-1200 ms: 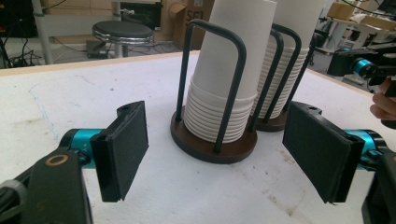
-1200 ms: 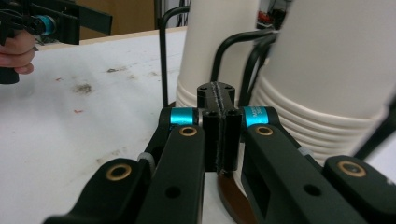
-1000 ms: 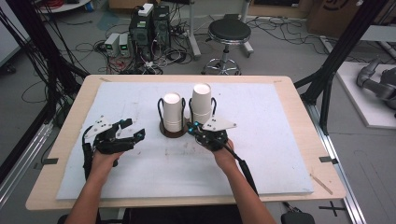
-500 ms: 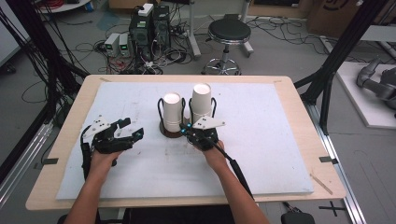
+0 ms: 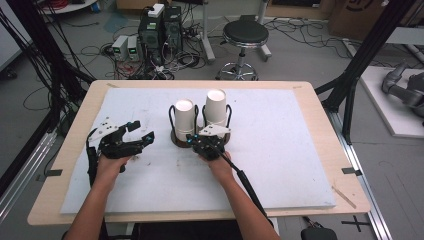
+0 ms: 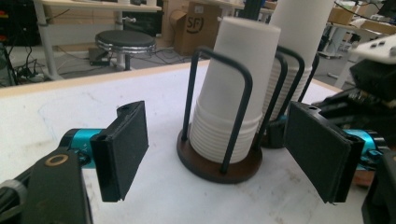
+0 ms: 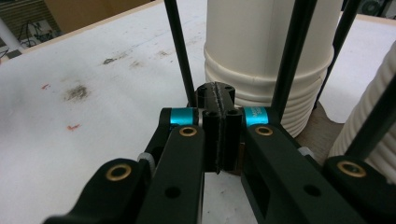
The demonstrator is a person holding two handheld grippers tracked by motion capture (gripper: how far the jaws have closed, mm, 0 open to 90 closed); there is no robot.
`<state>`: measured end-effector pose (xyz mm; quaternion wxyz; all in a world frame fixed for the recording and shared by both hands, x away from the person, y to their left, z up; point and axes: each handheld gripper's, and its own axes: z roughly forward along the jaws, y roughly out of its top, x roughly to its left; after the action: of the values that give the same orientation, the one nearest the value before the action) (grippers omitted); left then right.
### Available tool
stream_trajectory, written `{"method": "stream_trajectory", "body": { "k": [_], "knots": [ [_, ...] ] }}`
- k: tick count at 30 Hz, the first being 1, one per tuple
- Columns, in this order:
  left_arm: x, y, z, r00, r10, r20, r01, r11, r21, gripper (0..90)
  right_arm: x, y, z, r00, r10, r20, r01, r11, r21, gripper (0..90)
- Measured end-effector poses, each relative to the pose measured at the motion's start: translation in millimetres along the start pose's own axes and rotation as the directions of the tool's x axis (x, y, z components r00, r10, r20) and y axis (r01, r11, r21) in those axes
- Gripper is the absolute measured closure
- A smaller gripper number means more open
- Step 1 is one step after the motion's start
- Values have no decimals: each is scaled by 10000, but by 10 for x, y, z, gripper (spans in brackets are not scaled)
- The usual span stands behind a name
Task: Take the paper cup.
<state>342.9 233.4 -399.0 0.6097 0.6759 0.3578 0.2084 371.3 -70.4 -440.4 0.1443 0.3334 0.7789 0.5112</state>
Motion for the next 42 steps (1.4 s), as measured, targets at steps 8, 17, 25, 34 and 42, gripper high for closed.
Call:
{"method": "stream_trajectory", "body": {
  "k": [8,17,25,34,42],
  "knots": [
    [28,221,136,9981,506,357,-498,9985,-249,228,-10,-3,83,9991,338,248,-342,9993,178,900],
    [59,441,444,9944,153,1049,-186,9993,310,220,8,17,95,9981,535,308,-538,9985,95,900],
    [-18,537,682,9875,339,1540,-396,9986,342,215,15,25,125,9967,752,313,-757,9970,158,900],
    [-84,591,888,9862,513,1574,-621,9960,646,211,17,22,136,9955,884,335,-889,9959,140,900],
    [-122,547,1075,9881,661,1386,-835,9887,1241,209,21,45,148,9932,1116,336,-1119,9937,82,900]
  ]
}}
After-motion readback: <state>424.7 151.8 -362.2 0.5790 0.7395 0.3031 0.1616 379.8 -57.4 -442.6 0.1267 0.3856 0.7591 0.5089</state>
